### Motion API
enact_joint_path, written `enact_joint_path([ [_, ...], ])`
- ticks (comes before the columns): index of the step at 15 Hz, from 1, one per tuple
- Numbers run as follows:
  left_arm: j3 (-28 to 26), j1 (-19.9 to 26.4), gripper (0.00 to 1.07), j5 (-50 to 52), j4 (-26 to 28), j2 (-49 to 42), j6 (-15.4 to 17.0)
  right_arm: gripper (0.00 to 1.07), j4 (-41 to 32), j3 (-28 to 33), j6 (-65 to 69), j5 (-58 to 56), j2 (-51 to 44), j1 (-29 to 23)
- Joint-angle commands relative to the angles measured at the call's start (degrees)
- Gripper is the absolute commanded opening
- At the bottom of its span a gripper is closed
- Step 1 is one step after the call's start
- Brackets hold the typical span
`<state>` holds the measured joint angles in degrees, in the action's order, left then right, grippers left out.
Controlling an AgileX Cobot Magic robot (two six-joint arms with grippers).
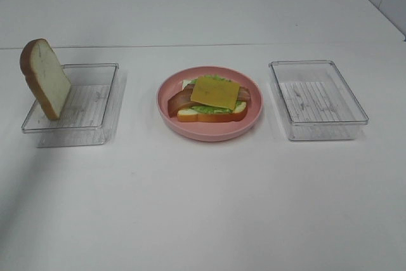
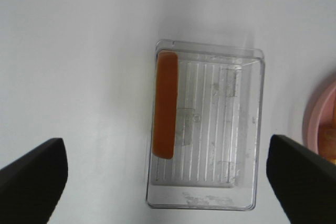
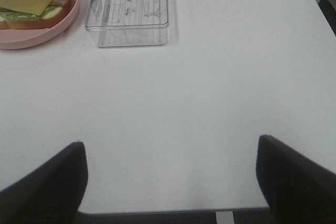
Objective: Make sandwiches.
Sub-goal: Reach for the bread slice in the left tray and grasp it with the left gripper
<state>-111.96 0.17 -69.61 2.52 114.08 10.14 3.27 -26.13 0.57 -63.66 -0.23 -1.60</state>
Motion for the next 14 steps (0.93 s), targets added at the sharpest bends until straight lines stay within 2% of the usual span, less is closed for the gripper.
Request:
enact_joint_path([
  [1, 1.26, -0.11, 0.95, -5.67, 0.97, 3.09, -2.06, 0.85, -0.23, 0.17, -0.17, 0.46, -1.2, 0.11],
  [11, 0.63, -1.95, 0.94, -1.66, 0.11, 15.24, -2.12, 0.85, -0.23, 0.17, -0.17, 0.46, -1.2, 0.11],
  [12, 0.17, -2.12, 0.89, -1.66, -0.52, 15.58, -1.95, 0.85, -0.23, 0.17, -0.17, 0.46, -1.2, 0.11],
  [14, 0.0, -2.12, 0.62, -1.43, -1.78, 15.58, -1.43, 0.85, -0.23, 0.17, -0.17, 0.46, -1.2, 0.11],
])
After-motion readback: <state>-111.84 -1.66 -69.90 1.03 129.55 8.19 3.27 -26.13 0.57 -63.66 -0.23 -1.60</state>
